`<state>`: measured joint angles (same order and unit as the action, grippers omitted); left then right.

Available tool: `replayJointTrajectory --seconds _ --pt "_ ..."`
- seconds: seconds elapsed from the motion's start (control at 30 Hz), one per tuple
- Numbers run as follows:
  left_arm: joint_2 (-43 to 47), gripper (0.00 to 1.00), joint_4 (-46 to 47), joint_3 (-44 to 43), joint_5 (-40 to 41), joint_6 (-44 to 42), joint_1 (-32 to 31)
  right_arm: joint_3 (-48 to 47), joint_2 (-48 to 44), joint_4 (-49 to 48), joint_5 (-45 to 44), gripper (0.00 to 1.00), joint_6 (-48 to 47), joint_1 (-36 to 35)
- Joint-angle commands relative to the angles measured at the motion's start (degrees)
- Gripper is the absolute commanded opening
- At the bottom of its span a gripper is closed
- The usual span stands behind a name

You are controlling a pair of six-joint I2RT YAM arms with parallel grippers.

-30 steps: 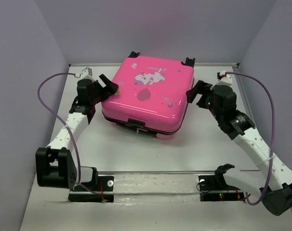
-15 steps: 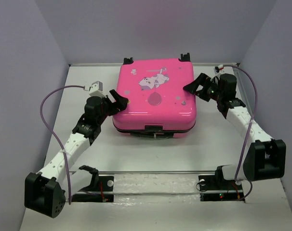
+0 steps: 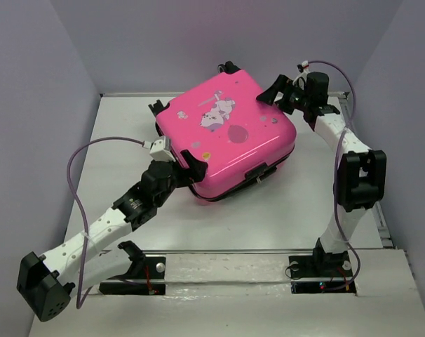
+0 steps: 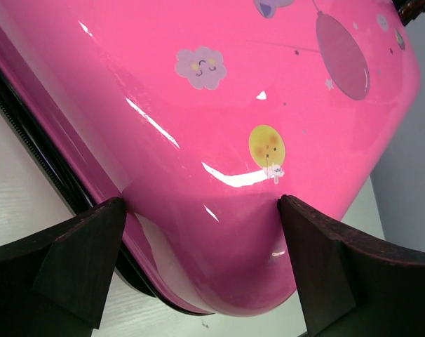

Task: Pack the luggage

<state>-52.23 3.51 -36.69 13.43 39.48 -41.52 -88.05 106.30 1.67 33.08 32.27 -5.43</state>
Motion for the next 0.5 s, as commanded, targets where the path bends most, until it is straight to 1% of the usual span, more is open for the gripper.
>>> replayJointTrajectory --seconds 0.0,0.03,0.17,0.23,0.27,0.3,0.33,0.37,0.4,0.43,0.47 --pt "1.16 0.99 -1.31 -2.07 -5.79 1.74 -4.36 -8.01 -7.31 8.35 13.16 1.00 0.52 -7.49" --pt "2.38 0.99 -1.66 -3.29 -4.74 1.21 -4.27 -7.93 -8.64 9.13 10.54 1.00 -0.45 -7.49" --pt "2.66 0.99 -4.03 -7.60 -0.96 -1.25 -4.27 -6.35 -16.11 10.11 7.27 1.00 -5.19 -7.49" --pt "2.48 0.99 -5.53 -9.36 -0.16 -2.13 -4.27 -2.32 -19.80 9.67 6.38 1.00 -7.22 -7.49" --pt "2.13 0.99 -6.14 -10.76 0.19 -3.09 -4.27 2.14 -23.82 8.45 5.95 1.00 -8.09 -8.01" --pt "1.87 0.99 -6.49 -11.38 1.15 -3.53 -4.27 4.79 -26.03 7.74 5.51 0.99 -8.45 -8.02" --pt "1.43 0.99 -6.84 -12.61 1.68 -3.97 -4.27 7.78 -30.49 5.30 5.94 0.99 -9.24 -8.02" --pt "1.17 0.99 -7.11 -13.14 2.12 -4.41 -4.19 10.76 -30.54 4.05 5.94 0.97 -9.24 -8.71" --pt "0.73 0.99 -7.46 -13.76 2.47 -5.03 -4.01 16.71 -34.89 3.43 5.68 0.93 -9.24 -9.41" --pt "0.20 0.99 -7.55 -14.63 2.22 -5.29 -3.58 19.90 -37.11 1.86 5.68 0.81 -9.42 -10.03" --pt "-0.07 0.99 -7.46 -14.99 2.21 -5.64 -3.48 23.15 -41.83 0.97 5.33 0.72 -9.07 -10.65"
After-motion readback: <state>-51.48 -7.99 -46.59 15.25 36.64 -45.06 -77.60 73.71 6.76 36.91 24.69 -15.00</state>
